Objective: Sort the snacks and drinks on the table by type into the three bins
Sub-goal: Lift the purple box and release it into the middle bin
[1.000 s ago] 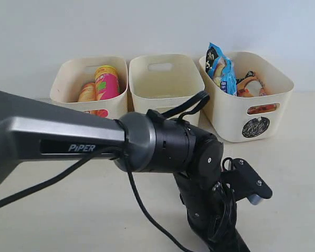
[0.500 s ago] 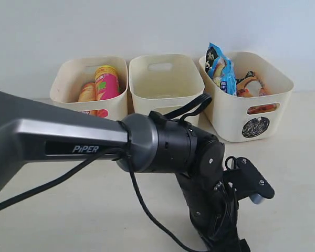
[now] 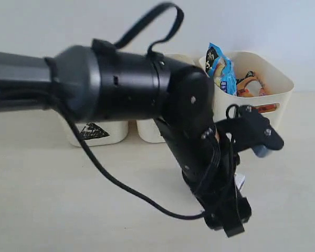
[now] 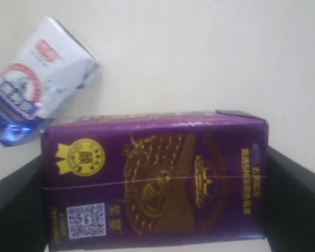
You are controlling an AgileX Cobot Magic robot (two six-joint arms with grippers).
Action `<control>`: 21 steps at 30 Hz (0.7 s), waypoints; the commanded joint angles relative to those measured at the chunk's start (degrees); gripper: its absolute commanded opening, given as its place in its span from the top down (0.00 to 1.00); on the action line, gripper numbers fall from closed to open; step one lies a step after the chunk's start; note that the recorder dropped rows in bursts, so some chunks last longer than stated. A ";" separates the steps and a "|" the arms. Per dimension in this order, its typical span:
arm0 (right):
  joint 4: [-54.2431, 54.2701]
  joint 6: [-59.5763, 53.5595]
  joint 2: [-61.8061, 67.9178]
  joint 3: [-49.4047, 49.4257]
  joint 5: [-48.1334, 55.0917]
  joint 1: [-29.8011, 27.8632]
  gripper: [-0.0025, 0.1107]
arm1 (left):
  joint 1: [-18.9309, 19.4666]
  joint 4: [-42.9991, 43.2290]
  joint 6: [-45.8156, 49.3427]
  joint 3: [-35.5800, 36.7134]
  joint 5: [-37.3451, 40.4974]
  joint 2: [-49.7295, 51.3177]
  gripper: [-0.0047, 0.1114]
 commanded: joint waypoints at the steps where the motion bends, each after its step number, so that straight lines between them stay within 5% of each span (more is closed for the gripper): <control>1: -0.03 -0.06 -0.30 0.27 -0.24 -0.15 0.98 | 1.43 4.22 -0.50 -0.07 -3.67 -4.70 0.93; 15: -0.03 -0.06 -0.30 0.27 -0.24 -0.15 0.98 | 14.32 7.22 -7.36 -2.95 -26.18 -4.62 0.93; 21: -0.03 -0.06 -0.30 0.27 -0.24 -0.15 0.98 | 19.10 7.22 -8.36 -7.43 -28.12 -1.18 0.93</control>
